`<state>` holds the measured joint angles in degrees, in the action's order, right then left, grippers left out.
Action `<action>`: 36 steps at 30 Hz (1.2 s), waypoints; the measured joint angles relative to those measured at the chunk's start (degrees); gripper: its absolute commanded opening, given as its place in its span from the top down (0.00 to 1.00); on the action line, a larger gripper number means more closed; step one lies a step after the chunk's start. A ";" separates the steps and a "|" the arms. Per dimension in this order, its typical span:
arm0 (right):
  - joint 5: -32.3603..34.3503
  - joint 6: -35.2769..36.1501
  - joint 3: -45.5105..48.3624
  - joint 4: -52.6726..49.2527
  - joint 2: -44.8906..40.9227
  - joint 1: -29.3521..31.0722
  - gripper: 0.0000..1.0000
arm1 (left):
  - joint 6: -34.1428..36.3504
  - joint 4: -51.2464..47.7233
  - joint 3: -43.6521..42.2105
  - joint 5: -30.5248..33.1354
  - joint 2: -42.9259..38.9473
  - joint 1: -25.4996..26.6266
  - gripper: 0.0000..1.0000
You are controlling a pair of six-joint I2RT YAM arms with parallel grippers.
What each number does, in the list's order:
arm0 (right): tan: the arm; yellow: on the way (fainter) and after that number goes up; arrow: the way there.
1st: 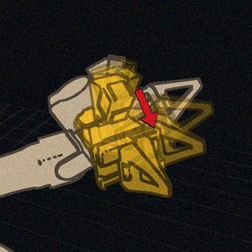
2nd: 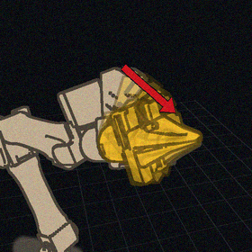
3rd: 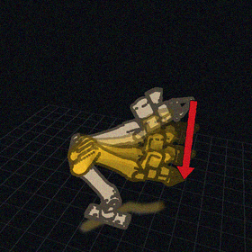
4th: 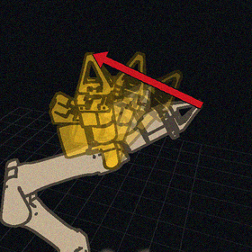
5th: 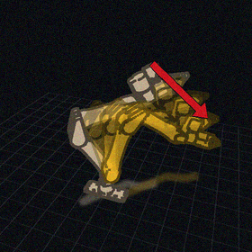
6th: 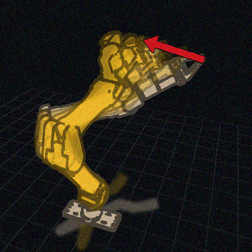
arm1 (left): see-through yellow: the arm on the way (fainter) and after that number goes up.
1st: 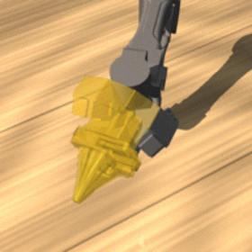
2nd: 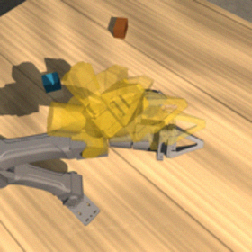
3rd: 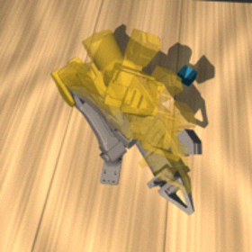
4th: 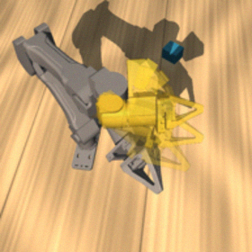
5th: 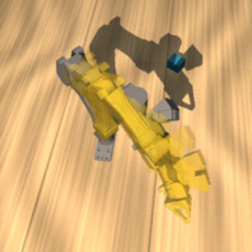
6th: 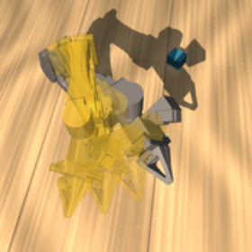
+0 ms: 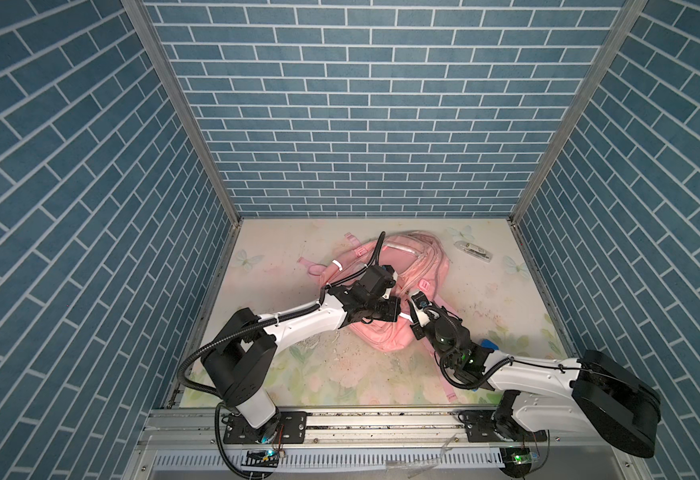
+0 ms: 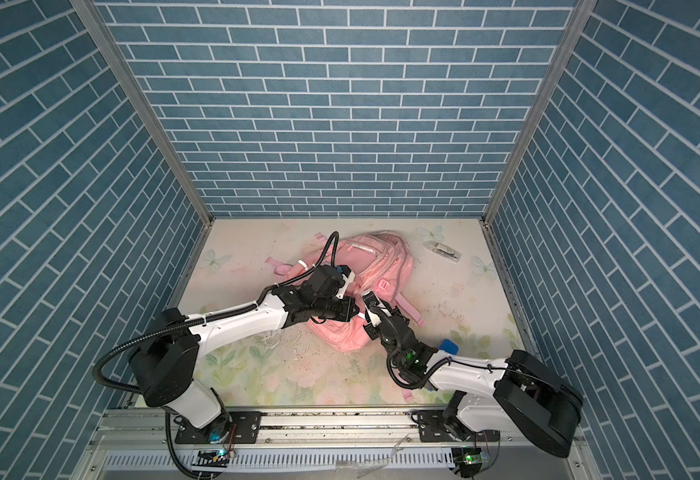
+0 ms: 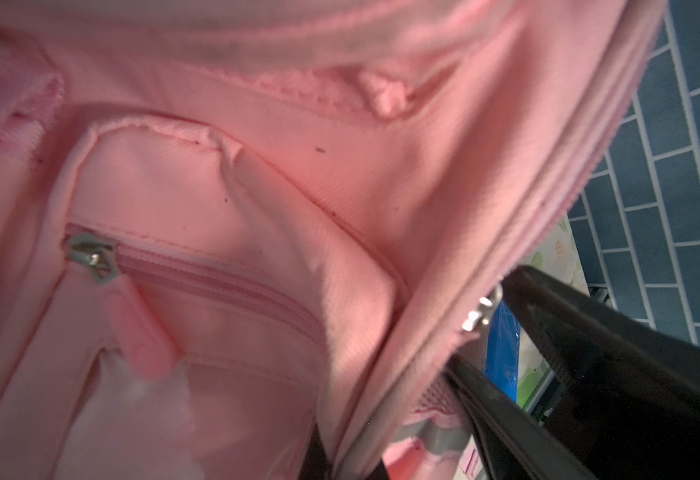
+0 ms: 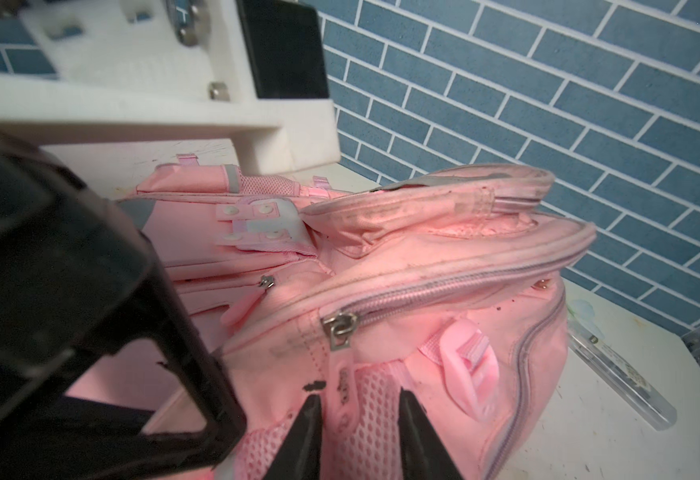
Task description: Pack the student bag
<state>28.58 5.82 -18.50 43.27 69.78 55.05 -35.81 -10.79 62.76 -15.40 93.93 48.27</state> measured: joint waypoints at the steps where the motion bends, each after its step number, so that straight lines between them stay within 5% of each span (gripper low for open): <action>1: 0.13 0.00 0.20 0.15 -0.26 0.00 0.65 | -0.02 -0.02 0.00 0.04 0.00 0.00 1.00; 19: -2.12 2.16 0.57 3.30 0.48 -1.70 0.77 | -0.61 -0.17 0.15 0.15 0.00 0.13 1.00; 26: -4.35 3.74 0.57 3.15 0.20 -2.01 0.59 | -0.61 -0.57 0.37 0.15 0.00 0.20 1.00; 36: -5.29 5.18 0.57 2.91 -0.90 -1.53 0.54 | -0.68 -1.16 1.09 0.20 0.59 0.35 1.00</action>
<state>23.29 11.00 -17.93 46.17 68.88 53.52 -36.49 -11.94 63.86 -15.20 94.52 48.62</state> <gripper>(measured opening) 0.454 0.093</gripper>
